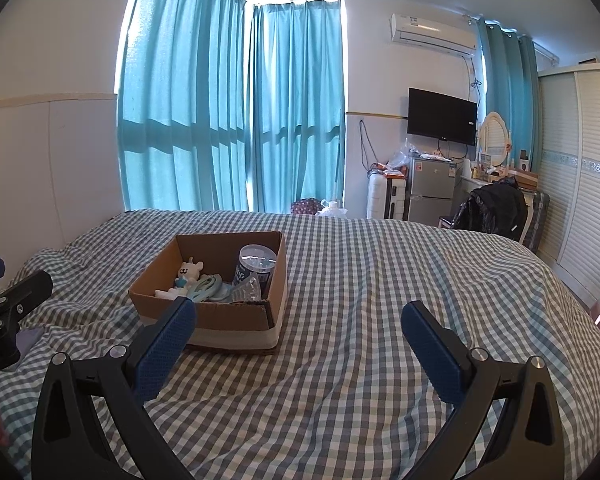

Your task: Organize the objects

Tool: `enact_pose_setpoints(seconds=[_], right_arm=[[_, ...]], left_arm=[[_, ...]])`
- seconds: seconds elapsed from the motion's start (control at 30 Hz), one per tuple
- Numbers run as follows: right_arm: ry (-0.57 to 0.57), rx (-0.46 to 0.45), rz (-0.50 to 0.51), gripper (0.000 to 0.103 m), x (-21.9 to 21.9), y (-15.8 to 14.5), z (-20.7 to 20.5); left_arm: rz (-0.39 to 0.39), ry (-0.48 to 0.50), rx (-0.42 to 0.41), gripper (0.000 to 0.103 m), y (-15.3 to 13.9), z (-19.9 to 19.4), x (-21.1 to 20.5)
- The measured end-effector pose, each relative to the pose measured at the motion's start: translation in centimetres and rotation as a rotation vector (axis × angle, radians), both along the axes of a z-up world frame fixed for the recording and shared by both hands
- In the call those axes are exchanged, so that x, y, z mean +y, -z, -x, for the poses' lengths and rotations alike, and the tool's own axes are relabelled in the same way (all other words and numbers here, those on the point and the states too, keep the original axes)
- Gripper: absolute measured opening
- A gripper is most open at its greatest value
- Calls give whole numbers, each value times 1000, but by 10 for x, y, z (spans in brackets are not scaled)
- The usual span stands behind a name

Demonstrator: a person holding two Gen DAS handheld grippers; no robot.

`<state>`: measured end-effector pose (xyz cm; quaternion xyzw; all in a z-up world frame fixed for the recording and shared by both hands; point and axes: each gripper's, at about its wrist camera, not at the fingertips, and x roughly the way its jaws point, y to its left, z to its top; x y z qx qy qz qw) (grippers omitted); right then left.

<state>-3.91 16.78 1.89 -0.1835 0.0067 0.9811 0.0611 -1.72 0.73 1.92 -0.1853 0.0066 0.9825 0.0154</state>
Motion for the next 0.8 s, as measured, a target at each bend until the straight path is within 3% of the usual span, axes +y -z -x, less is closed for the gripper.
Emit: enact_pose_setpoints(seconds=[0.8], right_arm=[[-2, -9, -2, 103, -1, 3, 0]], left_arm=[[12, -8, -12, 103, 5, 0, -1]])
